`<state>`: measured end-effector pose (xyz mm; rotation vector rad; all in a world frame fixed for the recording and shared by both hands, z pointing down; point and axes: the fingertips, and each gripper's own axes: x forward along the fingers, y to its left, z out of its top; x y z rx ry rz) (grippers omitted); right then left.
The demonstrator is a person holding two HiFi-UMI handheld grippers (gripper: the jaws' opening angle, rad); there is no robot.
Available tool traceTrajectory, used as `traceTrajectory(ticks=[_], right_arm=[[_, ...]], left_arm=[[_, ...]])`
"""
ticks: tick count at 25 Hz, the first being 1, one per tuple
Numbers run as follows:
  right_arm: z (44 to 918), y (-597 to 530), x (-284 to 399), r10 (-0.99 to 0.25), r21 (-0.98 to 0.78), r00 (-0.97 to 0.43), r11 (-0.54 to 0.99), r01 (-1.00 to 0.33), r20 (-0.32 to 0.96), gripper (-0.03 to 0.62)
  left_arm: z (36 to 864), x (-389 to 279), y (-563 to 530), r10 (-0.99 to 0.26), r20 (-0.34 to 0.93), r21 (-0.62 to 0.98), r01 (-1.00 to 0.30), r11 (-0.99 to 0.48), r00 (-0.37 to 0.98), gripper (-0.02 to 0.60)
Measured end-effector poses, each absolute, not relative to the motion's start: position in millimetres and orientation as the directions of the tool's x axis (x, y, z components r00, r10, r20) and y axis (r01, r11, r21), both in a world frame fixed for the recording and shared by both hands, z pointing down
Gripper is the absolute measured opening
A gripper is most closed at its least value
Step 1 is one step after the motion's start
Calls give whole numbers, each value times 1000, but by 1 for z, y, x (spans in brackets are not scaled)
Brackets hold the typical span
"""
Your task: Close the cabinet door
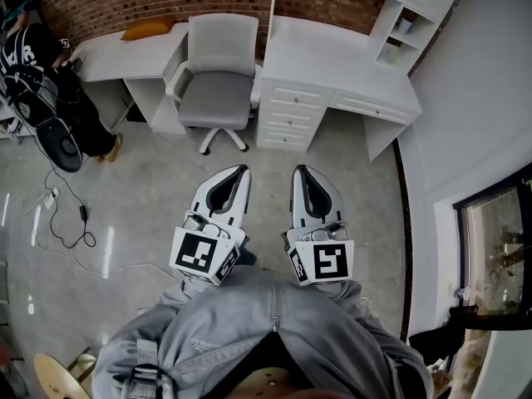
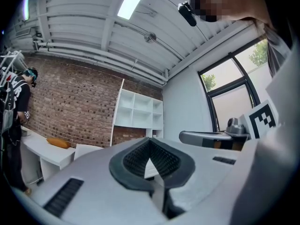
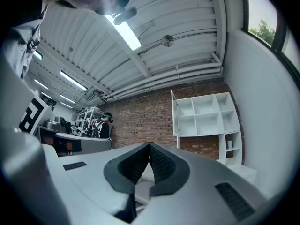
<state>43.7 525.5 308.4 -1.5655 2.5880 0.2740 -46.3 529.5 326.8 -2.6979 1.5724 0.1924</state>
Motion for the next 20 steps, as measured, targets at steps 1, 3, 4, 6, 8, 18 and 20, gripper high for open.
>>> traceTrajectory(ticks=[1,3,4,6,8,18,20], right_arm=[[310,519,42,-868,98,-464,453,-886,-179,26],[313,504,39,-870,98,-460,450,-888,-177,26],[313,494,38,-871,98,-458,447,-889,-176,26],[314,473,34,-873,100,-455,444,-890,-174,26],[314,451,28,-873,104,-457,445,-890,-173,26],[305,334,-7,-880,96,-436,425,-900,-191,26],[306,317,-12,-884,90,-428,418,-904,-187,26]], left_arm=[[328,-47,523,-865,-112,52,-866,-497,489,5],[330,-51,507,-863,-114,55,-864,-500,492,5],[330,-53,497,-862,-116,56,-863,-502,493,5],[330,-57,475,-859,-121,58,-860,-507,498,5],[329,-61,453,-854,-127,58,-856,-513,504,5],[320,-95,331,-842,-125,28,-846,-532,525,5],[321,-99,313,-837,-119,31,-841,-541,534,5]])
